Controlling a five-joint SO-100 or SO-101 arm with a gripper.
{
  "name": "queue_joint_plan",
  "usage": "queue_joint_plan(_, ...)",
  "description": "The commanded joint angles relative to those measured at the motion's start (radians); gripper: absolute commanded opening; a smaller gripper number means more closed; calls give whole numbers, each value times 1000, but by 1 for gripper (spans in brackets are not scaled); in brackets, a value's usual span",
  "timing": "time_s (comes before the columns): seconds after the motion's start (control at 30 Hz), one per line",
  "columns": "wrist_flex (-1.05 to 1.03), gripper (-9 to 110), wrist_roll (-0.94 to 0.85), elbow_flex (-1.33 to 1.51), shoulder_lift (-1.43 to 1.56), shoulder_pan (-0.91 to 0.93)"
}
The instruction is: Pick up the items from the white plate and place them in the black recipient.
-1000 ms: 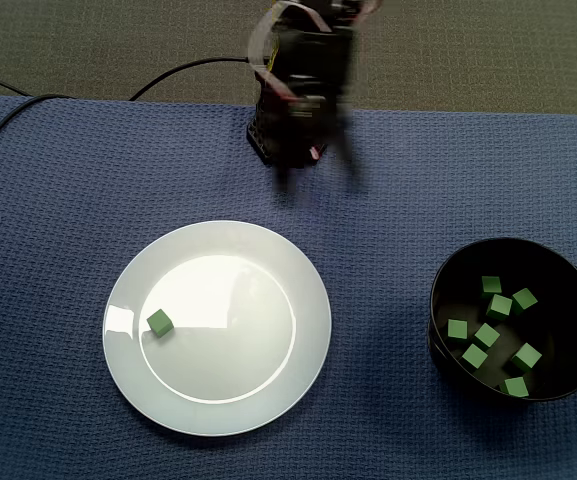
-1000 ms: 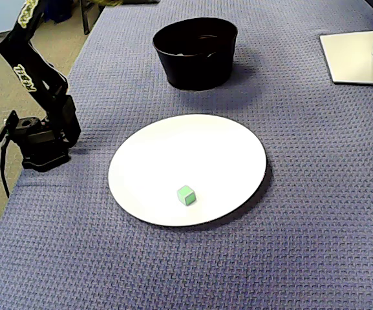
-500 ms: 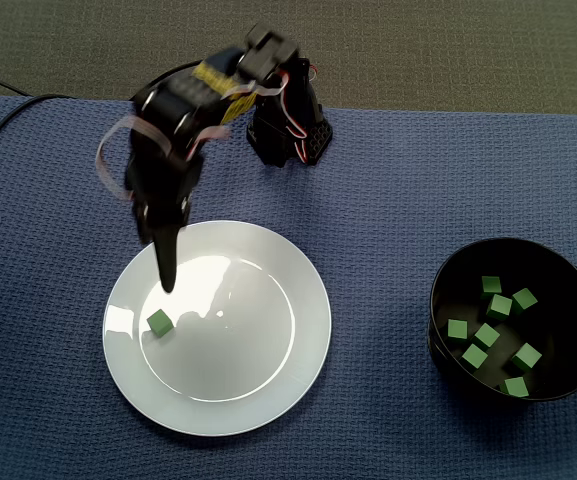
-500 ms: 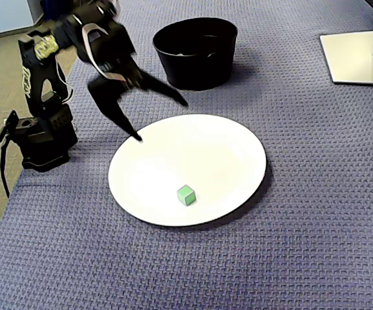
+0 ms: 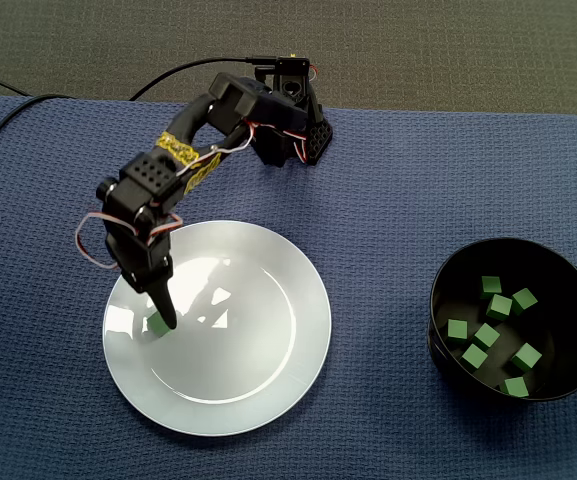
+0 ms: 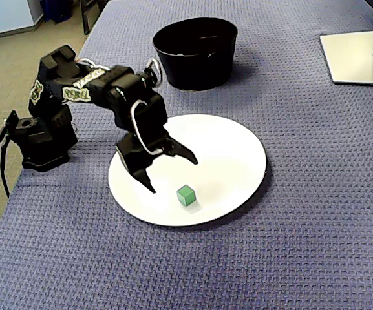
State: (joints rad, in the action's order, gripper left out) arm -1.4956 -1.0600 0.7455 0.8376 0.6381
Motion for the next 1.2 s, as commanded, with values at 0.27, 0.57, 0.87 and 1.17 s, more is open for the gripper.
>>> queue_joint_plan(0.27, 123, 36, -35, -38, -95, -41)
queue_joint_plan(0.57, 150, 6, -37, -37, -123, -55)
queue_joint_plan(0.87, 235, 0, 127, 2, 21, -40)
queue_joint_plan(1.17, 380, 0, 739, 29, 571, -26)
